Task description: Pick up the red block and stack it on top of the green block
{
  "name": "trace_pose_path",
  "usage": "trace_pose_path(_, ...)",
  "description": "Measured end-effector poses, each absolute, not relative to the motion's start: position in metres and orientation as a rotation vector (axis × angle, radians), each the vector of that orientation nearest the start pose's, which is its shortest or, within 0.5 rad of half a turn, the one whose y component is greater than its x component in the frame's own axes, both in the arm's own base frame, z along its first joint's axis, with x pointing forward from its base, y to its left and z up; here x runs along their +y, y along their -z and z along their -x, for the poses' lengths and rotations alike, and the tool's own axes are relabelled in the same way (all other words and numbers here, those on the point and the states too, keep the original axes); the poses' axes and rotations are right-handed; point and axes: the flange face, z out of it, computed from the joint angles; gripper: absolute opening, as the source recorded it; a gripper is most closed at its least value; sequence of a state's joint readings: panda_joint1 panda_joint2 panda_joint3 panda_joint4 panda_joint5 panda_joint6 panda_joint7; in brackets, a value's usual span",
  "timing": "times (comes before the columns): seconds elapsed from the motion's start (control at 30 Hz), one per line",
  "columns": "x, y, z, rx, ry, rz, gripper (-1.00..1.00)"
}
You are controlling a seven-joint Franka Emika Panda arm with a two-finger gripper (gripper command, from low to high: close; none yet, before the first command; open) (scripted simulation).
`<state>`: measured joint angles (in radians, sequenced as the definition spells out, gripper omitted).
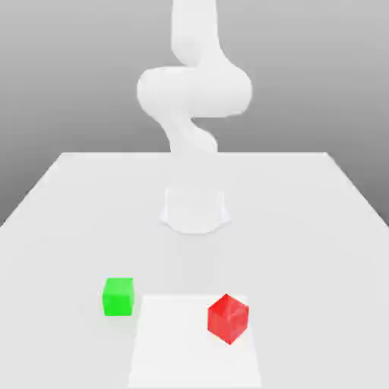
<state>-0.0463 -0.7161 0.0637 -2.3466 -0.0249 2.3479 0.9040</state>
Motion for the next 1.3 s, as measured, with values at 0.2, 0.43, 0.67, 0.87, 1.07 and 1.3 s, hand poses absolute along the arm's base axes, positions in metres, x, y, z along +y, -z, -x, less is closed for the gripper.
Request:
trace_pose_path(0.2, 0.031, -0.513, -0.44, 1.495, 0.726, 2.511, 0.0)
trace_pose_path(0.43, 0.037, -0.343, -0.444, 1.854, 0.396, 2.455, 0.0)
trace_pose_path(0.67, 0.059, -0.219, -0.394, 2.125, 0.038, 2.308, 0.0)
trace_pose_path(0.87, 0.058, -0.183, -0.393, 2.162, 0.006, 2.265, 0.0)
trace_pose_path(1.07, 0.058, -0.145, -0.389, 2.164, 0.001, 2.274, -1.0)
trace_pose_path(1.3, 0.058, -0.145, -0.389, 2.163, 0.003, 2.273, -1.0)
